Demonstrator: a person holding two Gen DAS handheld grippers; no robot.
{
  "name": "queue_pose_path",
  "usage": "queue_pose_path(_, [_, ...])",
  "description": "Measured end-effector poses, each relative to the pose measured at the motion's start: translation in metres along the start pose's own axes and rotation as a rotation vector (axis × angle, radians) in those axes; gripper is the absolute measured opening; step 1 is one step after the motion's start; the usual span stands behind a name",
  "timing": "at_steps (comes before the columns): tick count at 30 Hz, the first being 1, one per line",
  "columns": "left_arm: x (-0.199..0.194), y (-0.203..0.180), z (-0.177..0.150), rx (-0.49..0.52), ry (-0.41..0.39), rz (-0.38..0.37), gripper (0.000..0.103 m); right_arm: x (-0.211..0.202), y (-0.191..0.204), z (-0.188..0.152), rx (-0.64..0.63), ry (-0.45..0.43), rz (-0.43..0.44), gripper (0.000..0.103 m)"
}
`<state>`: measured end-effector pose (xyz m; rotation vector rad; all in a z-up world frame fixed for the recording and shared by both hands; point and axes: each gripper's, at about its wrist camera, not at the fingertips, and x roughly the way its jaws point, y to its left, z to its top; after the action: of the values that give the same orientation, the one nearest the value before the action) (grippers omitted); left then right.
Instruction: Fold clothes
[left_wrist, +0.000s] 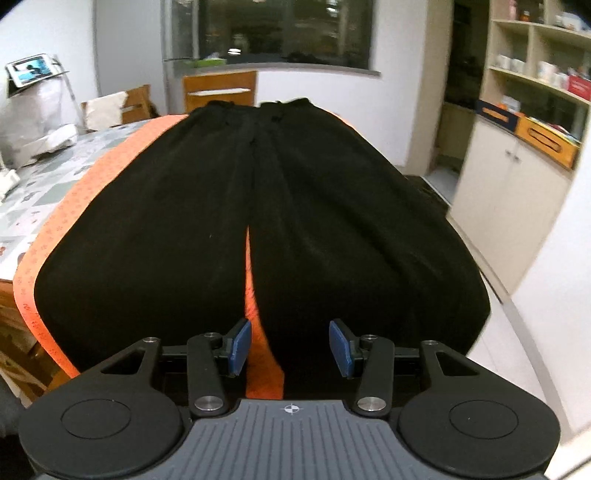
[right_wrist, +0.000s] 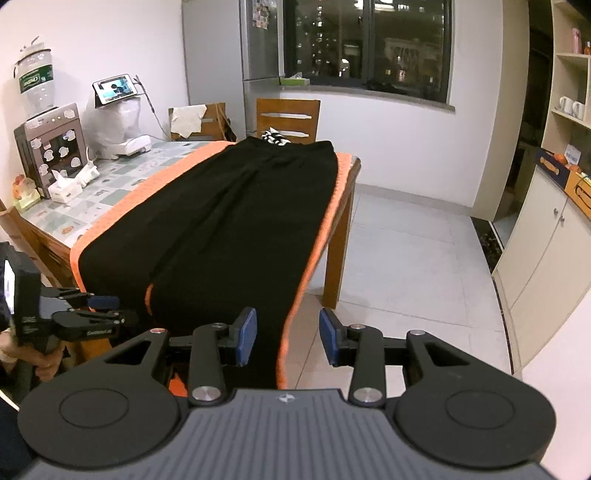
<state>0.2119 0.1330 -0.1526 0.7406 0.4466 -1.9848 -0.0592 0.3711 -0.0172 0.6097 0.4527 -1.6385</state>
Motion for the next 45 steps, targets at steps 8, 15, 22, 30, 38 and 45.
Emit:
queue_pose_path(8, [0.015, -0.043, 0.037, -0.014, -0.005, 0.095, 0.059, 0.003, -0.098, 0.019, 0.005, -0.043, 0.023, 0.048])
queue_pose_path(15, [0.045, -0.08, 0.081, -0.048, -0.02, 0.198, 0.065, 0.06, -0.188, 0.072, -0.033, -0.079, 0.105, 0.053])
queue_pose_path(22, [0.09, -0.115, 0.13, -0.169, -0.004, 0.33, 0.075, 0.158, -0.256, 0.163, -0.104, -0.083, 0.22, 0.053])
queue_pose_path(30, [0.113, -0.141, 0.17, -0.25, -0.026, 0.473, 0.098, 0.269, -0.289, 0.263, -0.198, -0.08, 0.369, 0.054])
queue_pose_path(38, [0.126, -0.17, 0.199, -0.388, -0.021, 0.678, 0.103, 0.384, -0.296, 0.337, -0.304, -0.057, 0.56, 0.063])
queue_pose_path(45, [0.144, -0.204, 0.231, -0.585, 0.001, 0.88, 0.103, 0.485, -0.288, 0.406, -0.456, -0.006, 0.752, 0.067])
